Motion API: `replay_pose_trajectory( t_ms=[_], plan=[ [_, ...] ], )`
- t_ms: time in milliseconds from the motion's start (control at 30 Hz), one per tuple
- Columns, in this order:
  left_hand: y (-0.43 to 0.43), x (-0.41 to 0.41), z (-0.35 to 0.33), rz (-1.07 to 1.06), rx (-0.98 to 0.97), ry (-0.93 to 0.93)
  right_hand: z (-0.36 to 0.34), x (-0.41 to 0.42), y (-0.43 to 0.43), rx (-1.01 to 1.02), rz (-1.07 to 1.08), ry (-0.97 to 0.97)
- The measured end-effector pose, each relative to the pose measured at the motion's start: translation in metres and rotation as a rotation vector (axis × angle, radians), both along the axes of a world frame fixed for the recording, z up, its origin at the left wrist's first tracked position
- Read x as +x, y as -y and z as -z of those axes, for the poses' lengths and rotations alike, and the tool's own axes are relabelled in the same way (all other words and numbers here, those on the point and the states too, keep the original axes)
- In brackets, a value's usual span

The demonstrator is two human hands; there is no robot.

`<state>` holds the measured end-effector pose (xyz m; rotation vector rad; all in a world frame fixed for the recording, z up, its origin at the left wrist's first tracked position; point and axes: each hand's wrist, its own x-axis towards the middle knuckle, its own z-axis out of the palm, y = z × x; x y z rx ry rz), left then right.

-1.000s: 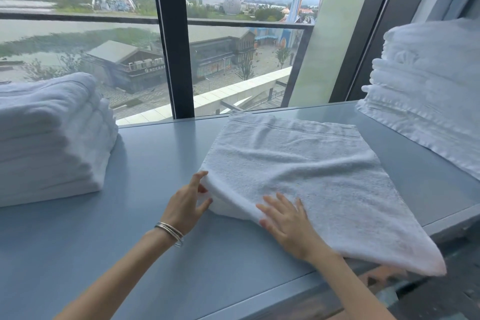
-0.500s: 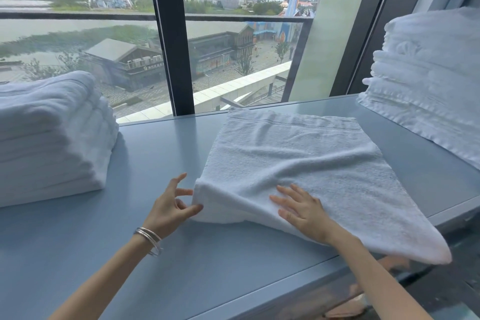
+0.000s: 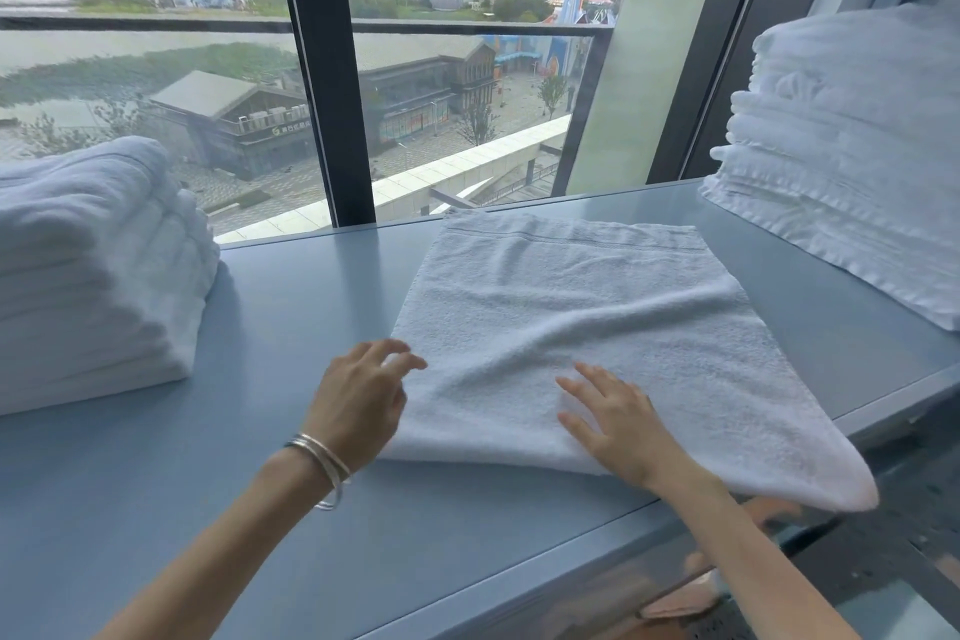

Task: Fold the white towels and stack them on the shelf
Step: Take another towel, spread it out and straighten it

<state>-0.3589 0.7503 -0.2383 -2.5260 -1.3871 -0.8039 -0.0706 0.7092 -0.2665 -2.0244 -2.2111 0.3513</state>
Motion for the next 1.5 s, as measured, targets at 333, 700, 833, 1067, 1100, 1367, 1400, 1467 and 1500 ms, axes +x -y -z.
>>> replay_pose_trajectory(
  t_ms=[333, 700, 833, 1067, 1100, 1367, 1400, 1467, 1500],
  plan=[
    [-0.013, 0.078, 0.049, 0.064, -0.5, -0.379, 0.007, 0.068, 0.012, -0.123, 0.228, 0.15],
    [-0.007, 0.017, 0.05, 0.261, -0.331, -0.515, -0.008, -0.01, -0.036, -0.025, -0.256, 0.171],
    [-0.034, -0.029, 0.051, 0.254, -0.217, -0.738, 0.007, 0.03, -0.059, -0.008, -0.02, 0.131],
    [-0.1, -0.038, 0.017, -0.157, -0.357, -0.692, -0.005, 0.07, -0.029, -0.06, 0.418, 0.353],
    [-0.101, -0.025, 0.007, -0.301, -0.378, -0.757, -0.007, 0.057, -0.017, -0.036, 0.42, 0.422],
    [0.001, 0.141, 0.021, -0.098, -0.705, -0.443, 0.002, 0.013, -0.032, 0.148, -0.028, 0.141],
    [0.005, 0.142, 0.033, -0.103, -0.681, -0.435, 0.006, 0.021, -0.039, 0.053, -0.043, 0.135],
    [-0.003, 0.129, 0.045, -0.065, -0.598, -0.387, 0.009, 0.045, -0.051, 0.027, -0.016, 0.131],
    [-0.012, 0.121, 0.048, -0.044, -0.557, -0.386, 0.008, 0.058, -0.057, 0.025, 0.024, 0.143]
  ],
)
